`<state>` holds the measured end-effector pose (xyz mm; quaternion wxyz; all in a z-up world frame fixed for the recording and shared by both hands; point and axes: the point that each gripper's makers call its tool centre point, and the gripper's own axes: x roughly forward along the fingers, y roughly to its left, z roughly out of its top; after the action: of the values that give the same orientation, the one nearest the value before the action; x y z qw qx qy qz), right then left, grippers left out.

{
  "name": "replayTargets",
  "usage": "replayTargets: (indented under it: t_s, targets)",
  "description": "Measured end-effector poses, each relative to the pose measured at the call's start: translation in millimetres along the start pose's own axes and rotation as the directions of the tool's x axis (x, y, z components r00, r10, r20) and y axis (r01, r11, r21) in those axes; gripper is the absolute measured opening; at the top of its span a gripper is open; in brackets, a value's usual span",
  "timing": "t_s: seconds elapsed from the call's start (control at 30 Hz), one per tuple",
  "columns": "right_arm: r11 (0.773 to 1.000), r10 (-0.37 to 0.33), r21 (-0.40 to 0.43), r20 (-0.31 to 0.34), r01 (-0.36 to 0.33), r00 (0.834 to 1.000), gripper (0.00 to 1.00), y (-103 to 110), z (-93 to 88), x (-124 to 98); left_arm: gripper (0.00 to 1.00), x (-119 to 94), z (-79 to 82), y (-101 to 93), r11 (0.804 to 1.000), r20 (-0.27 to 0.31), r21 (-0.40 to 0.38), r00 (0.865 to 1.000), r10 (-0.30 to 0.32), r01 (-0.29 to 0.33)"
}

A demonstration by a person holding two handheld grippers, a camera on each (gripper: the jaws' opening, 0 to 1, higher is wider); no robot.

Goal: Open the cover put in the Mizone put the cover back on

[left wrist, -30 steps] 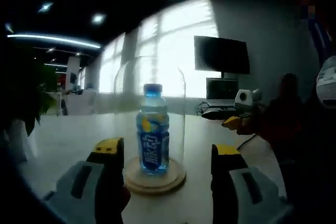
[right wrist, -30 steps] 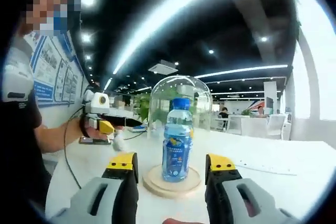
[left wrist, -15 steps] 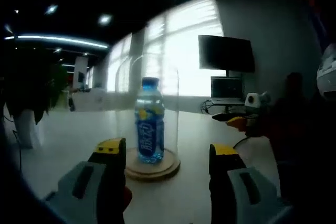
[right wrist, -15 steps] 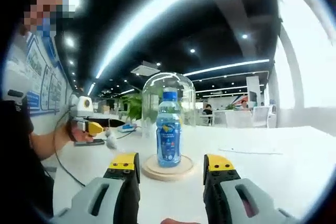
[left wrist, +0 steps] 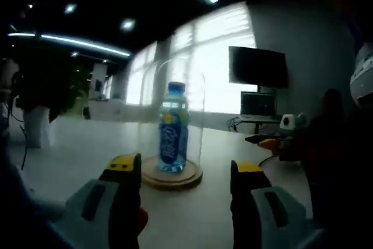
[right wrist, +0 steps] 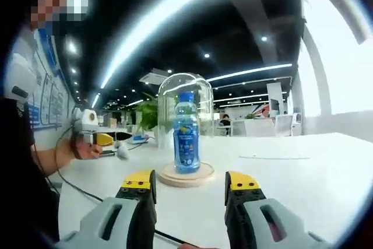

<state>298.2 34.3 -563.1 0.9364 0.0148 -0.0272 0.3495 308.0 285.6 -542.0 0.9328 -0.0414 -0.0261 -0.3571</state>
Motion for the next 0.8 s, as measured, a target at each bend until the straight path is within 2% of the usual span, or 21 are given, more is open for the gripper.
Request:
replayTargets:
  t_s: [0.03, 0.13, 0.33, 0.5, 0.6, 0.8]
  targets:
    - [1.0, -0.012, -0.008, -0.017, 0.011, 1.0, 0.38, -0.4, -4.7, 1.6, 0.5, -0.7, -5.0, 1.0, 1.0, -0.021, 0.021, 1.0, 0.002, -0.002]
    - [1.0, -0.013, -0.017, -0.032, 0.013, 0.999, 0.38, 1.7, -10.6, 2.7, 0.5, -1.0, -9.1, 1.8, 1.0, -0.035, 0.028, 0.999, 0.002, -0.001]
    - [1.0, -0.021, -0.021, -0.025, 0.02, 0.999, 0.38, 0.7, -9.4, 0.9, 0.5, -2.5, -9.0, -0.7, 1.0, -0.007, 0.015, 1.0, -0.013, 0.013]
    - [0.999, -0.033, -0.041, -0.015, 0.032, 0.999, 0.38, 0.5, -7.7, -2.4, 0.5, -9.1, -14.5, 1.2, 1.0, 0.005, -0.002, 1.0, 0.008, -0.008]
    - [0.999, -0.042, -0.022, -0.014, 0.042, 0.999, 0.38, 0.5, -7.7, -3.5, 0.49, -13.1, -19.5, 4.6, 0.999, -0.03, -0.01, 0.999, 0.039, -0.04]
    - [0.998, -0.057, 0.005, -0.038, 0.057, 0.998, 0.37, 2.6, -13.6, -5.6, 0.49, -14.9, -21.1, 3.2, 0.999, -0.036, -0.013, 0.998, 0.044, -0.044]
